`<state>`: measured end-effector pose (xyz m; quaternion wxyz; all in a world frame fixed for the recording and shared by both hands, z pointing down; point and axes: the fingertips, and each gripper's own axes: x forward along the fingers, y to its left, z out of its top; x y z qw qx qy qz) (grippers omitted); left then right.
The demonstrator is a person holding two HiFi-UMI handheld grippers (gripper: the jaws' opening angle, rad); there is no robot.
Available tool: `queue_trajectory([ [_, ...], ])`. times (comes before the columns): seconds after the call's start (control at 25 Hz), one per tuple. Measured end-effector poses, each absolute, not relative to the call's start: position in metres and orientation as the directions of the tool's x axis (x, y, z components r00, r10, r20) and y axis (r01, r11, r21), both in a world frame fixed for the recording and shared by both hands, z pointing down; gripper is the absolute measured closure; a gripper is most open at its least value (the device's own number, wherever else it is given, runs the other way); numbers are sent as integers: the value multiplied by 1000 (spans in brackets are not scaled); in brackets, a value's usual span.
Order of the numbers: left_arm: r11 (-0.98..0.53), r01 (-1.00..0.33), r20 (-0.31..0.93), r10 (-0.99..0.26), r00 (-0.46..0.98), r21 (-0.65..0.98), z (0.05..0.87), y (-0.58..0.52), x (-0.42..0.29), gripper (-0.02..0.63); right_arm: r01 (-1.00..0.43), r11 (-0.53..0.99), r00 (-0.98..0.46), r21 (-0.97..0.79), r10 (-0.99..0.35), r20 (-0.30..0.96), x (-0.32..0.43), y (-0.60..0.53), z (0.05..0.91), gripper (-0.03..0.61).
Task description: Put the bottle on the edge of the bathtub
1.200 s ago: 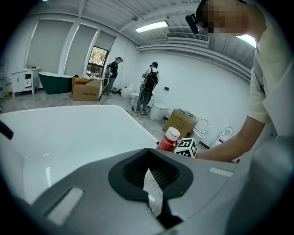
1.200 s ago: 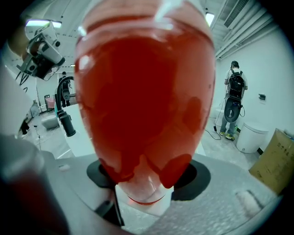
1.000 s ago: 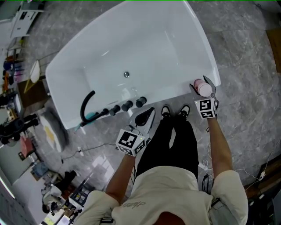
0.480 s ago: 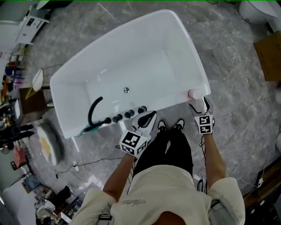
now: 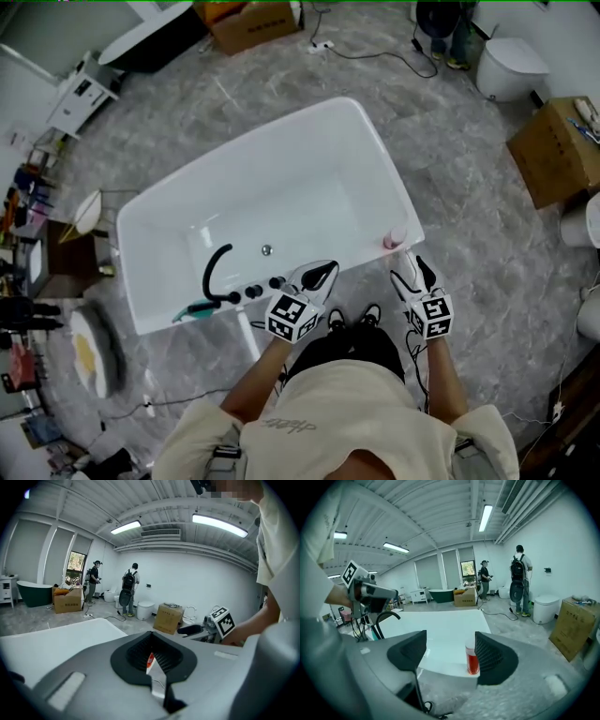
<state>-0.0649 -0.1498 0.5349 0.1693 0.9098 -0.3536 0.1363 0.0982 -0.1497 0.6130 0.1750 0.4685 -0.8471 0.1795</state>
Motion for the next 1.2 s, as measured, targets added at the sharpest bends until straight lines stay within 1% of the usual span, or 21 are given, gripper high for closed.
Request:
queue_trajectory([
  [0.08, -695, -688, 349, -604, 717, 209, 526, -151, -62, 603, -862, 488, -496, -138, -754, 431, 100, -148, 583, 278],
  [0.16, -694, -688, 327, -613, 720, 214, 517, -151, -60, 603, -871, 476, -483, -122, -784, 390, 106, -143, 555, 355],
  [0.32, -706, -679, 291, -619, 730, 202, 500, -151, -58, 603, -885, 464, -449, -35, -833, 321, 113, -135, 509, 445],
  [0.48, -719, -674, 277, -621, 733, 172, 484, -150, -59, 603, -895, 446, -429, 9, -865, 259, 109, -128, 475, 577],
  [0.6, -725, -670, 267, -621, 737, 161, 477, -149, -59, 603, -890, 456, -441, 15, -869, 224, 101, -120, 460, 577],
  [0.88, -731, -667, 251, -625, 739, 144, 469, -145, -61, 603, -891, 453, -444, 6, -875, 194, 96, -108, 437, 577],
  [1.2, -719, -684, 177, -663, 728, 123, 432, -156, -70, 603, -892, 452, -445, 7, -881, 161, 103, -110, 406, 577],
])
